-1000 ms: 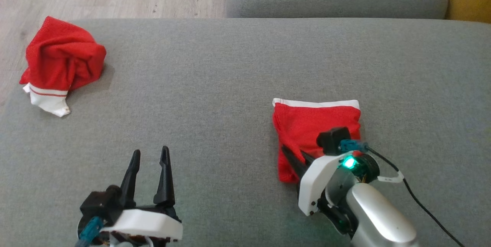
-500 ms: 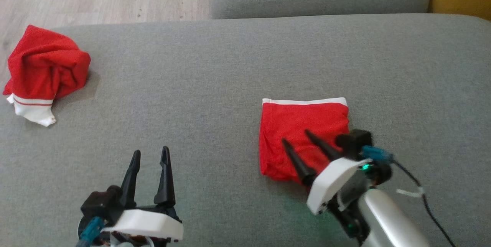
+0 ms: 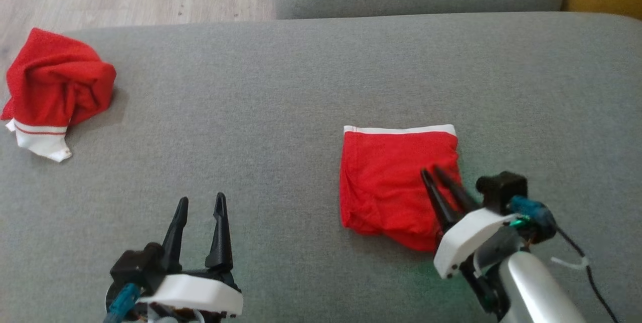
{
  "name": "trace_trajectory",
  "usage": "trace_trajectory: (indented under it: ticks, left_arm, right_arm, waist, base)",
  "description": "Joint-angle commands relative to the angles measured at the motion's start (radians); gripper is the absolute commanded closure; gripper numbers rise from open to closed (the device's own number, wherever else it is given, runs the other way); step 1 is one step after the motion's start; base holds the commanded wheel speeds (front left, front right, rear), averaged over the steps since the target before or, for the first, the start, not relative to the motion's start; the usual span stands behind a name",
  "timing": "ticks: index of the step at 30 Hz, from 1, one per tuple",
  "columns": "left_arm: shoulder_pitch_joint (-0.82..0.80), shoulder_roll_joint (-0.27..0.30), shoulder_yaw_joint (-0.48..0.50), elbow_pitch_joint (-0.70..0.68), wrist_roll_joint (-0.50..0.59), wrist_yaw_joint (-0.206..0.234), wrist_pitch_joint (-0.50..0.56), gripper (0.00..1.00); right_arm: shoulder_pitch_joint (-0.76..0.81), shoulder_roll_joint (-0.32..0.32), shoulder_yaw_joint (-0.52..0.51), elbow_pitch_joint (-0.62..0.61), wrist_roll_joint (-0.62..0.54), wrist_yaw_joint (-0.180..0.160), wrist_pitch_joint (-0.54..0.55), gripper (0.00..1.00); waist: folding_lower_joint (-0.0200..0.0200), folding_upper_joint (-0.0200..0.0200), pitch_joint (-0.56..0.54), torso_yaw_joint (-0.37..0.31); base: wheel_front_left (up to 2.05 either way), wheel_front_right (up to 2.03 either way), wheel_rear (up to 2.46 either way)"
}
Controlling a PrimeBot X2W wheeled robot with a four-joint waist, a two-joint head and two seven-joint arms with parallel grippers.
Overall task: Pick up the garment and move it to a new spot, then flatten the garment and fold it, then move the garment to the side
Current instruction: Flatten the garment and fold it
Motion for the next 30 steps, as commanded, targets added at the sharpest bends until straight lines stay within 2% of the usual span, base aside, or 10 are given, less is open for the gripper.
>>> trace_trajectory:
  ticks: [1, 7, 15, 24, 28, 29, 30]
  left_arm:
    - [-0.048, 0.009, 0.032, -0.022, -0.004, -0.005, -0.013, 0.00]
    - [-0.057, 0.009, 0.034, -0.013, -0.005, -0.008, -0.016, 0.00]
    - [-0.062, 0.007, 0.035, -0.006, -0.007, -0.010, -0.021, 0.00]
    - [-0.056, 0.004, 0.040, 0.001, -0.013, -0.005, -0.027, 0.00]
    - [-0.056, 0.001, 0.037, 0.004, -0.012, -0.005, -0.029, 0.00]
    - [-0.056, 0.002, 0.036, 0.005, -0.012, -0.006, -0.029, 0.00]
    - [-0.056, 0.002, 0.035, 0.005, -0.011, -0.006, -0.030, 0.00]
  right_arm:
    - [-0.035, -0.010, 0.034, -0.013, -0.010, 0.008, -0.011, 1.00]
    - [-0.071, -0.018, 0.125, 0.114, -0.007, 0.008, -0.034, 1.00]
    - [-0.151, 0.010, 0.313, 0.254, 0.050, 0.008, -0.064, 1.00]
    - [-0.220, -0.003, 0.501, 0.330, 0.120, 0.008, -0.095, 1.00]
    - [-0.241, -0.014, 0.525, 0.329, 0.151, 0.008, -0.137, 0.92]
    - [-0.245, -0.014, 0.518, 0.323, 0.159, 0.008, -0.154, 0.88]
    - [-0.248, -0.015, 0.507, 0.316, 0.167, 0.008, -0.170, 0.79]
  waist:
    - [0.0000, 0.0000, 0.006, 0.008]
    - [0.0000, 0.0000, 0.017, 0.040]
    - [0.0000, 0.0000, 0.023, 0.072]
    - [0.0000, 0.0000, 0.019, 0.055]
    - [0.0000, 0.0000, 0.014, 0.030]
    - [0.0000, 0.0000, 0.011, 0.023]
    - [0.0000, 0.0000, 0.008, 0.014]
  base:
    - [0.00, 0.00, 0.00]
    - [0.00, 0.00, 0.00]
    - [0.00, 0.00, 0.00]
    - [0.00, 0.00, 0.00]
    - [0.00, 0.00, 0.00]
    - [0.00, 0.00, 0.00]
    - [0.00, 0.00, 0.00]
